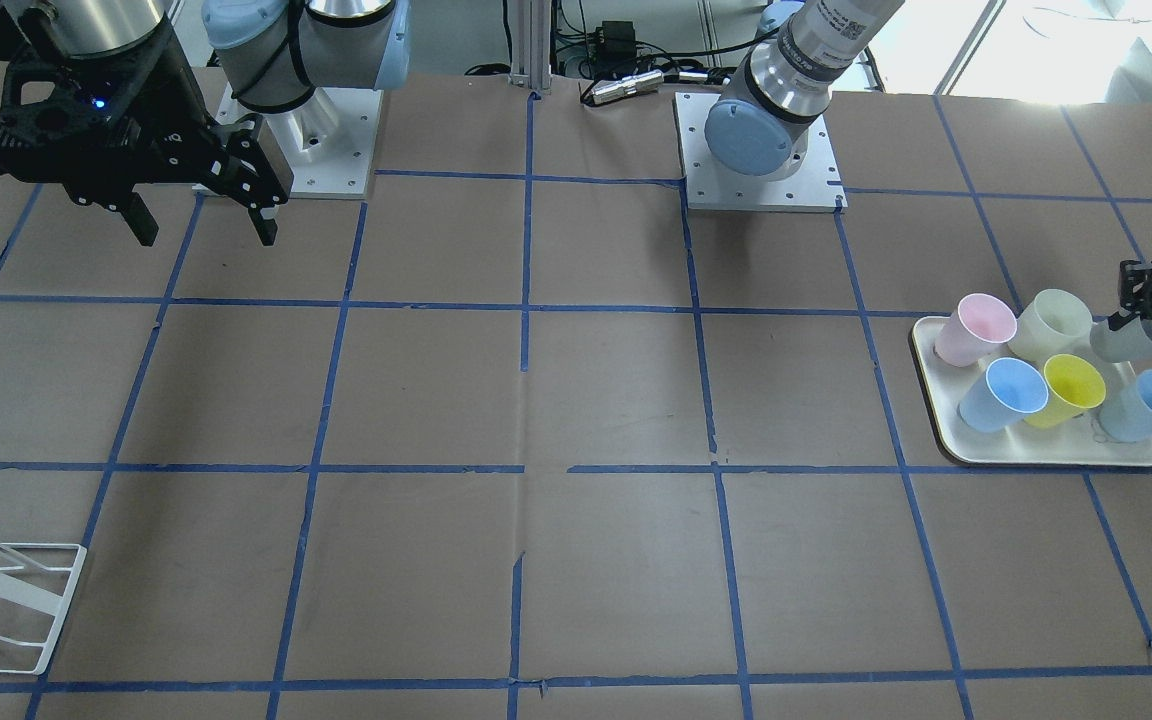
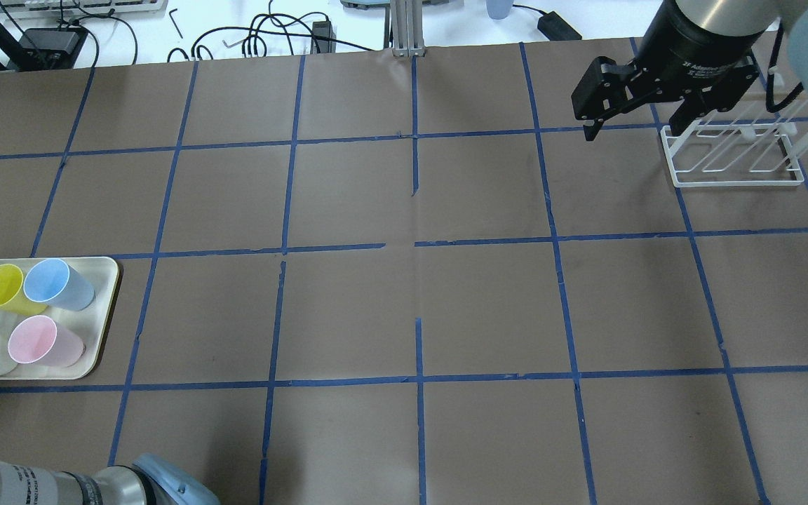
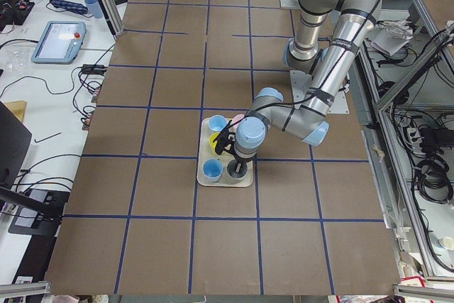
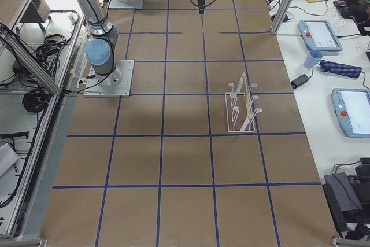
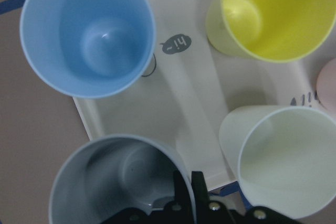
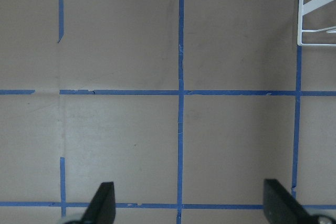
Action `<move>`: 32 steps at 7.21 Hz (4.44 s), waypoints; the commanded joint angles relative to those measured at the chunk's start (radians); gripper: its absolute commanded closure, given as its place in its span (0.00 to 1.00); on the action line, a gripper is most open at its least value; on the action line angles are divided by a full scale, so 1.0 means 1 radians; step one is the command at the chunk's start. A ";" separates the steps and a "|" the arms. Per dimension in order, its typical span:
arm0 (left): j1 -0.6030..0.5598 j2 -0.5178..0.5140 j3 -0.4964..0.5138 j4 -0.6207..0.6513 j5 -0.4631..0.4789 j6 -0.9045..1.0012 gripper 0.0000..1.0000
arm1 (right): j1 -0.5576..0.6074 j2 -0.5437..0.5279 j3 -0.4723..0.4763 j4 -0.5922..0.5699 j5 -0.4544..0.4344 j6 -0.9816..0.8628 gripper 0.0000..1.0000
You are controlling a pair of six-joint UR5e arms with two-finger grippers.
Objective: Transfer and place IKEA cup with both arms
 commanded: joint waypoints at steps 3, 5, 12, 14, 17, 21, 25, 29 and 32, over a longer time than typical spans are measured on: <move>-0.002 -0.006 0.014 0.007 -0.007 -0.017 0.41 | 0.000 -0.001 0.001 0.000 0.000 0.000 0.00; -0.005 0.017 0.016 0.007 -0.009 -0.017 0.34 | 0.000 -0.001 -0.001 0.002 0.000 0.000 0.00; -0.507 0.345 0.205 -0.506 0.078 -0.686 0.12 | -0.001 -0.003 -0.001 0.002 -0.003 -0.002 0.00; -0.762 0.374 0.218 -0.539 0.088 -1.010 0.06 | -0.001 -0.004 -0.001 0.003 -0.002 -0.002 0.00; -1.020 0.361 0.232 -0.534 0.082 -1.293 0.00 | -0.001 -0.003 -0.001 0.003 -0.003 -0.002 0.00; -1.034 0.252 0.410 -0.633 0.074 -1.298 0.00 | -0.001 -0.003 -0.003 0.003 -0.002 -0.002 0.00; -1.050 0.325 0.323 -0.630 0.080 -1.297 0.00 | -0.001 -0.004 -0.004 0.003 -0.002 -0.002 0.00; -1.050 0.324 0.313 -0.625 0.072 -1.393 0.00 | -0.001 -0.004 -0.004 0.003 -0.002 -0.002 0.00; -1.048 0.334 0.310 -0.625 0.077 -1.383 0.00 | -0.001 -0.004 -0.004 0.003 -0.002 -0.002 0.00</move>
